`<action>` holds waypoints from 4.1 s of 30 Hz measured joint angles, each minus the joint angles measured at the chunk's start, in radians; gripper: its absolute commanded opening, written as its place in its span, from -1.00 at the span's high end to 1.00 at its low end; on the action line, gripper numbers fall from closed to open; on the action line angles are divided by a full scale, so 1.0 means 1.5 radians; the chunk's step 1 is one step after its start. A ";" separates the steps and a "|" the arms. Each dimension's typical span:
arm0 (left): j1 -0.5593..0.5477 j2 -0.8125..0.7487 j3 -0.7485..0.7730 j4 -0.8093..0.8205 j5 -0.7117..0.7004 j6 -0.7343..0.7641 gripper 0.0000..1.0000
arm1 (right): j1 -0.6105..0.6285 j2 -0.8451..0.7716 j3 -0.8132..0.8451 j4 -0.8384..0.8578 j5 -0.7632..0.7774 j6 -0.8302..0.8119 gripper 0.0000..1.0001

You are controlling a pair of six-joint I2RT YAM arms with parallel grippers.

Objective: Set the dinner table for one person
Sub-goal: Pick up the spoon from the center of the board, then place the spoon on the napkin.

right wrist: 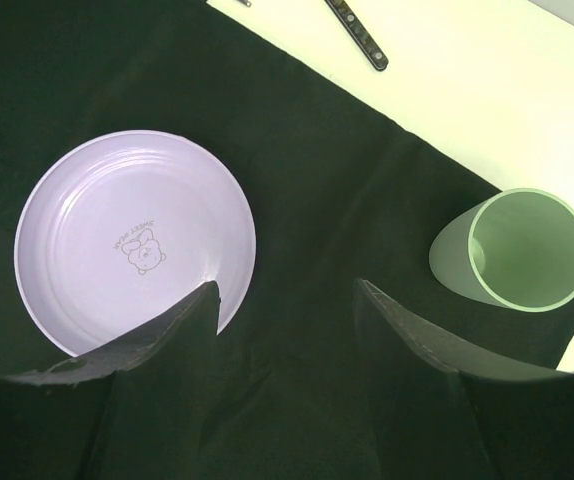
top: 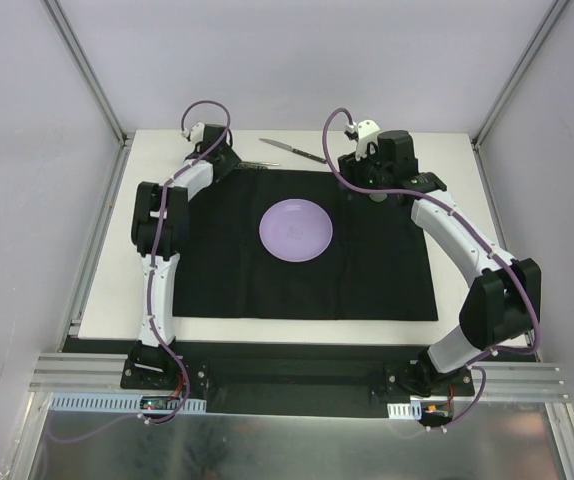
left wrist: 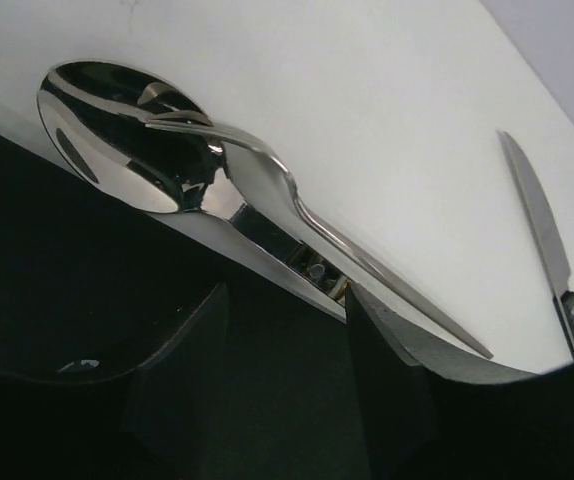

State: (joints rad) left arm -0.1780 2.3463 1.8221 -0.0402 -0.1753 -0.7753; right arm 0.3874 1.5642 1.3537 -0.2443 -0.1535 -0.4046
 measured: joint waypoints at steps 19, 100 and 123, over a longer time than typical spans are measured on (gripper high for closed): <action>0.000 0.058 0.084 -0.020 -0.018 -0.018 -0.02 | -0.002 0.000 0.000 -0.002 0.003 -0.002 -0.18; 0.098 0.004 -0.026 0.298 0.100 -0.181 1.00 | -0.008 0.014 0.000 -0.040 -0.018 -0.004 -0.16; 0.210 -0.306 -0.080 -0.116 0.507 0.123 1.00 | -0.005 0.017 0.011 -0.061 -0.038 0.006 -0.17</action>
State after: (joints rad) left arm 0.1364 1.8874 1.7016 -0.2138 0.5858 -0.5907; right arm 0.3801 1.5898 1.3697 -0.3359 -0.2111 -0.3954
